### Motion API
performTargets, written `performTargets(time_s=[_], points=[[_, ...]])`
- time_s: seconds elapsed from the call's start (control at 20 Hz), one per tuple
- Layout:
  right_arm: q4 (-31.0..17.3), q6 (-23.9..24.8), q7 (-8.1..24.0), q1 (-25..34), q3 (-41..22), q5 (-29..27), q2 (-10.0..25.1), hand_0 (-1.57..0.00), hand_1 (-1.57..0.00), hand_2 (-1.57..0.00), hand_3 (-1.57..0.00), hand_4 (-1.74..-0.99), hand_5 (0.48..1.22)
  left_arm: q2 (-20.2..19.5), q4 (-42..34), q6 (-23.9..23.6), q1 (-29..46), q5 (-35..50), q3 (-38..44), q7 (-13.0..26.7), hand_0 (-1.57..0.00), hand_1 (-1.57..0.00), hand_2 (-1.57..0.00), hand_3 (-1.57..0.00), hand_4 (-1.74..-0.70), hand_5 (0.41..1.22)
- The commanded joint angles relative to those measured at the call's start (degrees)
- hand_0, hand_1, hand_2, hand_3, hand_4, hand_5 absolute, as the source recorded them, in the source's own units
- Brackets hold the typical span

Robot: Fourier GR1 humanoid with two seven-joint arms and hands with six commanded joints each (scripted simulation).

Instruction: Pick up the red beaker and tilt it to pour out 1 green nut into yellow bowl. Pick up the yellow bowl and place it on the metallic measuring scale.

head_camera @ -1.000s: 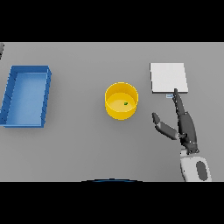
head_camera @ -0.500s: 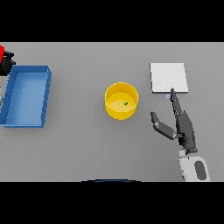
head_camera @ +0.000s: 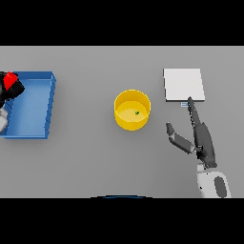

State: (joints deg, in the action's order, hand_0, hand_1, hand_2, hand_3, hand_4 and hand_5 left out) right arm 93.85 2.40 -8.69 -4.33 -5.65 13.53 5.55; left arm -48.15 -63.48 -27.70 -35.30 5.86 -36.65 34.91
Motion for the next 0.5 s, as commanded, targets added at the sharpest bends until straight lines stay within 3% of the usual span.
performTargets(time_s=[0.0,0.05,0.1,0.2,0.3,0.45], points=[[-0.1,-0.1,0.4,-0.1,-0.2,-0.1,-0.3,0.0,0.0,0.0,0.0,-1.192,0.663,-0.2,-1.0,2.1,0.0,0.7,-0.4,-0.1,-1.56,-1.45,-1.43,-1.36,-1.37,0.83],[0.3,-0.1,0.1,-0.2,-0.3,-0.3,-0.6,0.0,0.0,0.0,0.0,-1.188,0.663,-0.9,-2.6,5.0,0.7,2.4,-0.3,-0.7,-1.46,-1.18,-1.19,-1.13,-1.23,0.803],[0.1,0.2,0.3,0.1,-0.6,0.2,-0.8,0.0,0.0,0.0,0.0,-1.187,0.664,-1.8,-4.0,7.9,1.0,4.2,-0.2,-0.4,-1.17,-0.94,-0.96,-0.9,-1.12,0.778],[0.7,0.6,-0.2,-0.7,-0.4,0.6,-0.5,0.0,0.0,0.0,0.0,-1.181,0.665,-2.9,-5.1,11.3,1.3,5.4,-0.5,0.0,-0.75,-0.6,-0.61,-0.58,-0.97,0.74],[0.7,0.4,-0.1,-0.9,-0.7,0.8,-0.5,0.0,0.0,0.0,0.0,-1.184,0.667,-3.8,-5.6,12.5,1.5,6.0,-0.4,-0.5,-0.48,-0.39,-0.39,-0.37,-0.88,0.71],[1.4,0.3,0.7,-1.1,-0.8,0.6,-0.6,0.0,0.0,0.0,0.0,-1.187,0.666,-3.5,-5.0,14.8,0.8,7.6,0.1,-0.5,-0.24,-0.2,-0.2,-0.19,-0.82,0.684]])
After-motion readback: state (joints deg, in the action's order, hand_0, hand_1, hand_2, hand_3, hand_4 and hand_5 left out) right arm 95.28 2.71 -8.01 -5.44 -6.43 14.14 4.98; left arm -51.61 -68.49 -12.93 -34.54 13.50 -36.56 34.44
